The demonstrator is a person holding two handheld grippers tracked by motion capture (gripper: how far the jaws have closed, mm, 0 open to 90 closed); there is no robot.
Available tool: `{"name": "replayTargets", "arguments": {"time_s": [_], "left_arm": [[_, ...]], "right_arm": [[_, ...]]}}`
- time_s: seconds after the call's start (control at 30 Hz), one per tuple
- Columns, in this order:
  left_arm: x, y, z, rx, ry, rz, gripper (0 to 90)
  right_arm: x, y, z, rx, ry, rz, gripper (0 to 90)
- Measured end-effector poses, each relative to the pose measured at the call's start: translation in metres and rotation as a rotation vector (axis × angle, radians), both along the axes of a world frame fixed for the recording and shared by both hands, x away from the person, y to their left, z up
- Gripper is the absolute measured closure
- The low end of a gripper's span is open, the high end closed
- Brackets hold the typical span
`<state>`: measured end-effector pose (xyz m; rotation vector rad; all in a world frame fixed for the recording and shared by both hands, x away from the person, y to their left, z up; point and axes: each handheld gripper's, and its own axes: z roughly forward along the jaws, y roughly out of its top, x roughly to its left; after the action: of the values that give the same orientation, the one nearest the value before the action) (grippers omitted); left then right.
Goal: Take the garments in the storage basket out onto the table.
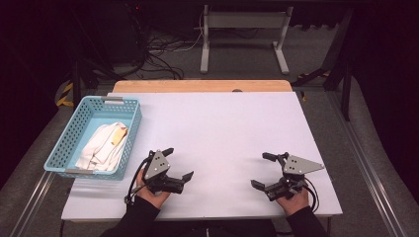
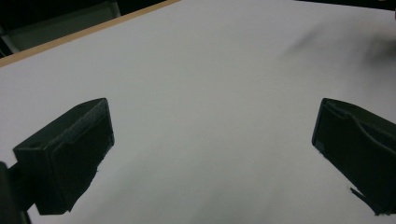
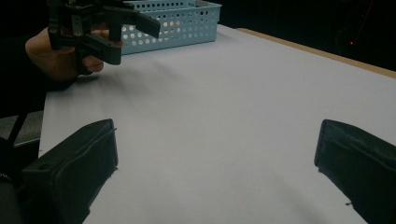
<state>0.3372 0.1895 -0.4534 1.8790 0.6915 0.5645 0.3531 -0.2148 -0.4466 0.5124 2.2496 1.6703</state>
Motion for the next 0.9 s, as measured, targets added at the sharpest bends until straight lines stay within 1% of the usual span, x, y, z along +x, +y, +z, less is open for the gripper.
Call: {"name": "replayTargets", "arguments": {"time_s": [0.27,0.63,0.83,0.9], "left_arm": [[0.000,-0.001,0.003,0.013,0.016,-0.013,0.1],[-0.001,0.003,0.013,0.009,0.013,-0.017,0.5],[-0.001,0.002,0.018,0.038,0.010,-0.024,0.8],[-0.003,0.001,0.021,0.053,0.006,-0.038,1.0]], "right_arm": [[0.001,-0.001,0.000,0.000,0.006,0.000,0.1],[0.001,0.001,-0.001,-0.004,0.011,0.005,0.1],[0.002,0.001,-0.001,-0.007,0.016,0.008,0.2],[0.002,0.002,-0.002,-0.009,0.016,0.009,0.2]]}}
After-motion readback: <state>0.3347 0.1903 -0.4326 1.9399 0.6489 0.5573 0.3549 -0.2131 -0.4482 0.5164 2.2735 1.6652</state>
